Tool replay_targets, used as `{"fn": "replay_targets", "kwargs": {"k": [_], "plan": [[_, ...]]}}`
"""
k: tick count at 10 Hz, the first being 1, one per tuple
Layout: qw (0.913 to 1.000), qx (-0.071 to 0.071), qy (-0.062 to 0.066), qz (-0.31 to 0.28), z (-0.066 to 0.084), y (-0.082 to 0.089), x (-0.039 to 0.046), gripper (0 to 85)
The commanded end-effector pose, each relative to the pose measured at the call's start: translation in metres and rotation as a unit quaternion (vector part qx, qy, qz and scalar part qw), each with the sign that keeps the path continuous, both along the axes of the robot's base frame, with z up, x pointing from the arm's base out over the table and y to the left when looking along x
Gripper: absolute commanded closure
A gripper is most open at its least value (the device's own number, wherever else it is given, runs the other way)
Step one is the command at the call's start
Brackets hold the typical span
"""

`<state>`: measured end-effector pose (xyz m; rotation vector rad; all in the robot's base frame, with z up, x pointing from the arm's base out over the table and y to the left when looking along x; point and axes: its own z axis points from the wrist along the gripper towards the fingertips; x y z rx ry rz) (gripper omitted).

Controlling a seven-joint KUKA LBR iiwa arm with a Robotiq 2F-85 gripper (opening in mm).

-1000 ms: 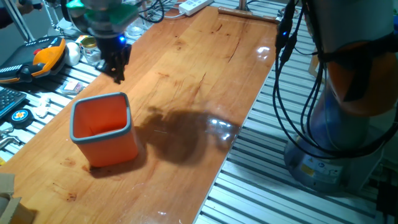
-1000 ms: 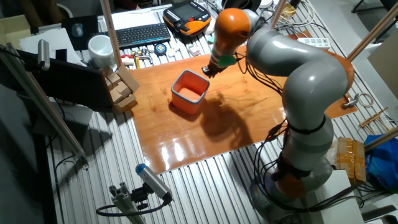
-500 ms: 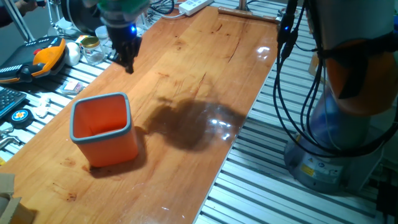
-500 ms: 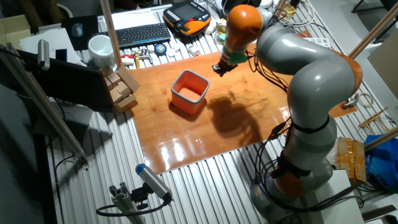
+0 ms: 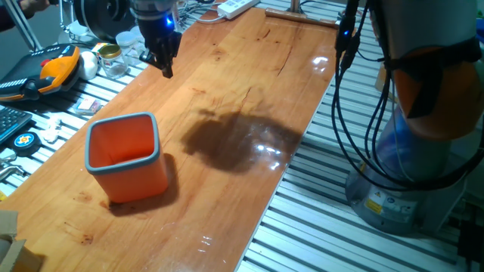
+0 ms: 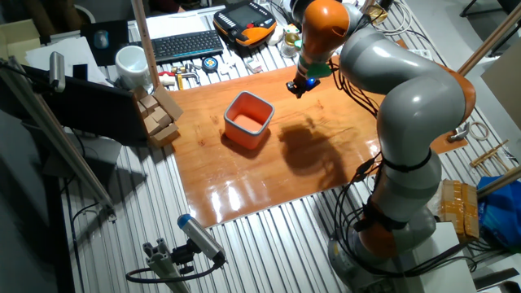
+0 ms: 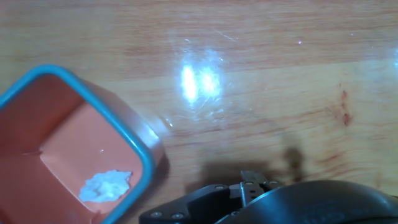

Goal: Put the garbage in the trash can

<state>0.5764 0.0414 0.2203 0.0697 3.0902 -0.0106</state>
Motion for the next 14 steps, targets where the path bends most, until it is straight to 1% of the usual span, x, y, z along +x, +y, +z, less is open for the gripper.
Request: {"fn": "replay_targets", "kwargs": {"k": [1, 2, 4, 7, 10, 12, 14], "plan": [[1.0, -0.008, -0.003, 0.003, -0.0004, 0.0, -0.0002, 85.0], [0.9998, -0.015, -0.006, 0.011, -0.0011, -0.0013, -0.001, 85.0], [0.9996, -0.012, -0.005, 0.024, -0.0024, -0.0032, -0.0027, 85.0], [0.9994, -0.009, -0.003, 0.032, -0.0054, -0.0039, -0.0028, 85.0], [0.9995, -0.008, -0.006, 0.031, -0.0083, -0.0035, 0.0004, 85.0], [0.9996, -0.001, 0.001, 0.03, -0.0085, -0.0035, 0.0007, 85.0], [0.9996, 0.0, 0.003, 0.029, -0.0079, -0.0022, 0.0023, 85.0]]}}
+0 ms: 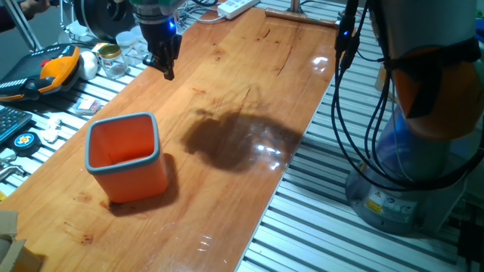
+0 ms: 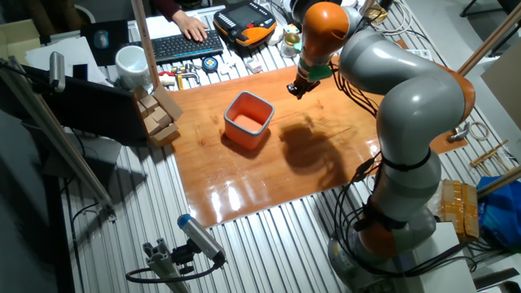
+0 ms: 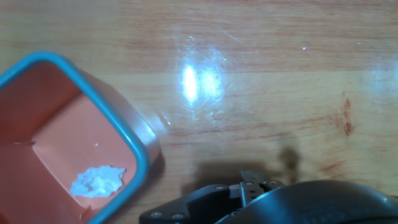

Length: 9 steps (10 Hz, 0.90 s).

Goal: Put the garbage in the trash can

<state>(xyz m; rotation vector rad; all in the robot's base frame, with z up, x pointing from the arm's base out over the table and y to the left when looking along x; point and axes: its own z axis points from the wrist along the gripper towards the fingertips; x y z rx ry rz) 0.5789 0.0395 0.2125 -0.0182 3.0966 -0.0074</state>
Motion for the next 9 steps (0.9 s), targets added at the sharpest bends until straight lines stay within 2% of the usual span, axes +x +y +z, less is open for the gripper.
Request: {"fn": "replay_targets", "kwargs": {"k": [1, 5, 9], "plan": [[1.0, 0.0, 0.002, -0.002, 0.0005, 0.0009, 0.0009, 85.0], [1.0, 0.005, 0.003, -0.004, -0.0002, 0.001, 0.0017, 85.0], [1.0, 0.004, -0.001, -0.004, -0.0037, 0.001, 0.0038, 85.0]]}}
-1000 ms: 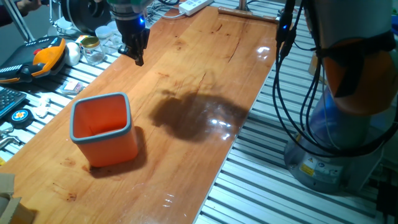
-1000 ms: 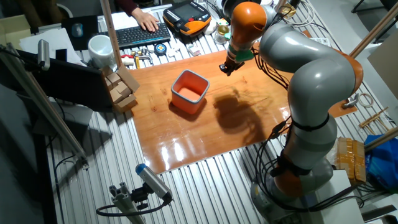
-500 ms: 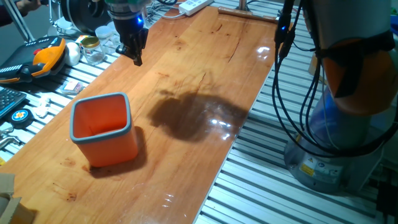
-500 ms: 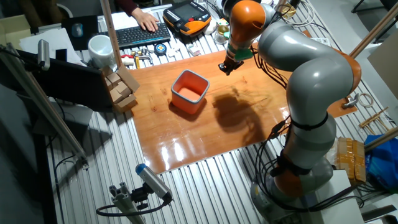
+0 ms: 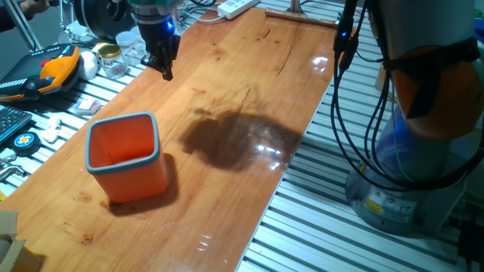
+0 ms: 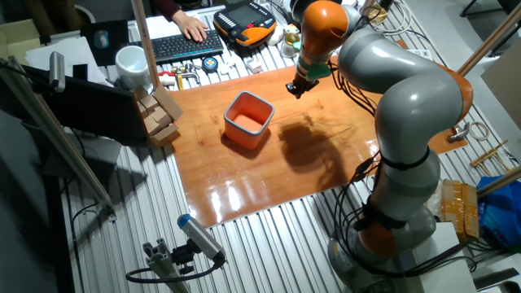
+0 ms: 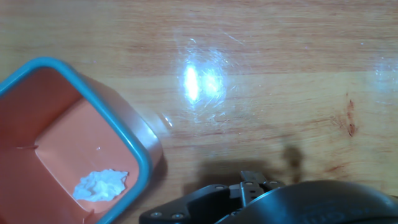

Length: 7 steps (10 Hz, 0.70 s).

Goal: Put the garbage in the trash can

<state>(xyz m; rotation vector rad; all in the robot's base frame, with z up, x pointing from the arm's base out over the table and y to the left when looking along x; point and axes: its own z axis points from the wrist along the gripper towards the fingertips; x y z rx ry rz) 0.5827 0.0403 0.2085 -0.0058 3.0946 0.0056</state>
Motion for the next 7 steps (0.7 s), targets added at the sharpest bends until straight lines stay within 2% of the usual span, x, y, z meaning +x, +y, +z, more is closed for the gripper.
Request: {"fn": "replay_targets", "kwargs": {"k": [1, 2, 7], "plan": [[1.0, 0.001, 0.0, 0.0, -0.0005, -0.0002, 0.0002, 85.0], [1.0, 0.004, 0.0, 0.001, -0.0005, -0.0003, 0.0, 85.0], [1.0, 0.0, -0.001, 0.002, -0.0014, -0.0007, 0.0, 85.0]]}}
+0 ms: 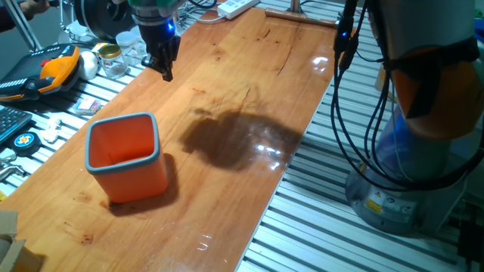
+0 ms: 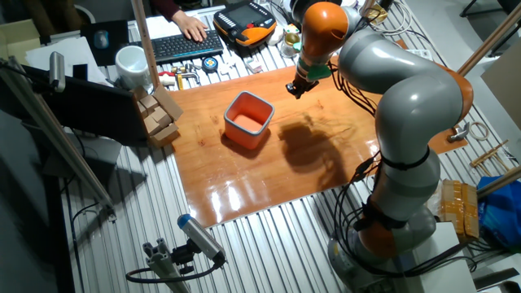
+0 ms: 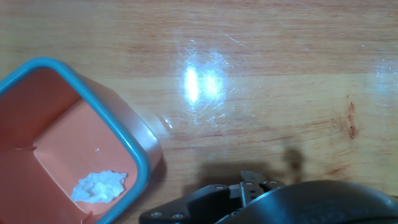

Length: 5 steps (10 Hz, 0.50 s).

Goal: Put the garbage in the trash can

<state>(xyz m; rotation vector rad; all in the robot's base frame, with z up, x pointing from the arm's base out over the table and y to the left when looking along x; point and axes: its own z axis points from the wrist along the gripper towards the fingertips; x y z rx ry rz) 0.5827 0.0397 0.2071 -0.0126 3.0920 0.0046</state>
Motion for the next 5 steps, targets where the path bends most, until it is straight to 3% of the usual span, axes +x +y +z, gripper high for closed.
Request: {"fn": "replay_targets", "kwargs": {"k": [1, 5], "plan": [[1.0, 0.0, 0.0, 0.0, -0.0002, -0.0003, -0.0002, 85.0], [1.0, -0.001, -0.001, -0.001, -0.0005, -0.0004, -0.0001, 85.0]]}}
